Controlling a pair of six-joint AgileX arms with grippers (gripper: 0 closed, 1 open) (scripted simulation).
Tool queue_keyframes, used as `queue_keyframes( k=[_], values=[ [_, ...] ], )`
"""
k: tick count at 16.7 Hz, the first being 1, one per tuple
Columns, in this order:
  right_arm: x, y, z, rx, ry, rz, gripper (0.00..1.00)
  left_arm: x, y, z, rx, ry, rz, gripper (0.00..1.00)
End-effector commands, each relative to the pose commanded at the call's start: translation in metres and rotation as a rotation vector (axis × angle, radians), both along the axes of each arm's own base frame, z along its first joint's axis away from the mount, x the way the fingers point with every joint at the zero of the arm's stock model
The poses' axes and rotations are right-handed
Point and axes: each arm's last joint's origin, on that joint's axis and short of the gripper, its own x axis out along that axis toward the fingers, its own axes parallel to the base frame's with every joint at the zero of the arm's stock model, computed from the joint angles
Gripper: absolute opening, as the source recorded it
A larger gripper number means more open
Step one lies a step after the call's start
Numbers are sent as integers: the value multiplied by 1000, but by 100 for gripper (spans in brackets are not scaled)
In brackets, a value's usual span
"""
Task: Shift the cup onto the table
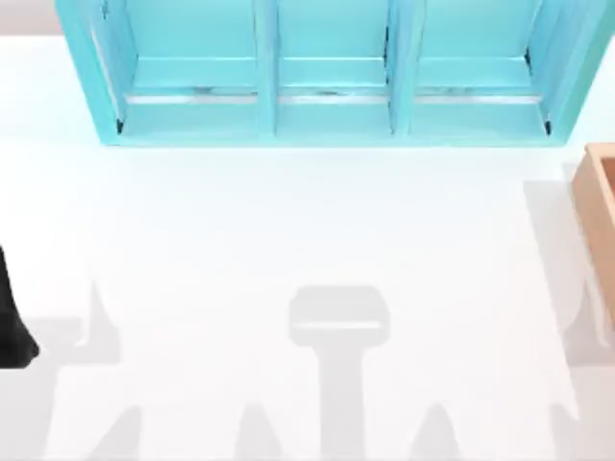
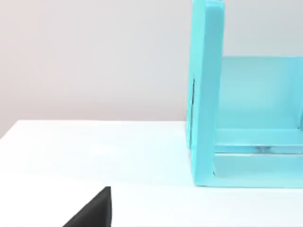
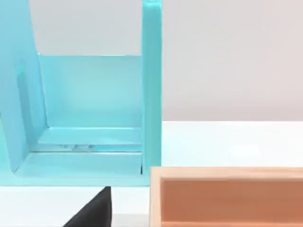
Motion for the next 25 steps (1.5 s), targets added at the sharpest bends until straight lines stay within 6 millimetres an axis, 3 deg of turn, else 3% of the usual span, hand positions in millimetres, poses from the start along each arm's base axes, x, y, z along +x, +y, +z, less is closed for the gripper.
queue_keyframes(
  k=[5,10,13,17,22,25],
  values=[
    [0,-3,11,-20,61,-27,100,0,0,0,0,0,0,100],
    [14,-14,56,-86,358,-101,100,0,0,0,0,0,0,100],
    [42,-27,79,-108,651,-126,100,0,0,0,0,0,0,100],
    [90,-54,93,-95,1043,-116,100,0,0,0,0,0,0,100],
    [142,-94,94,-39,1392,-59,100,0,0,0,0,0,0,100],
    [162,-114,89,-6,1513,-25,100,0,0,0,0,0,0,100]
  ],
)
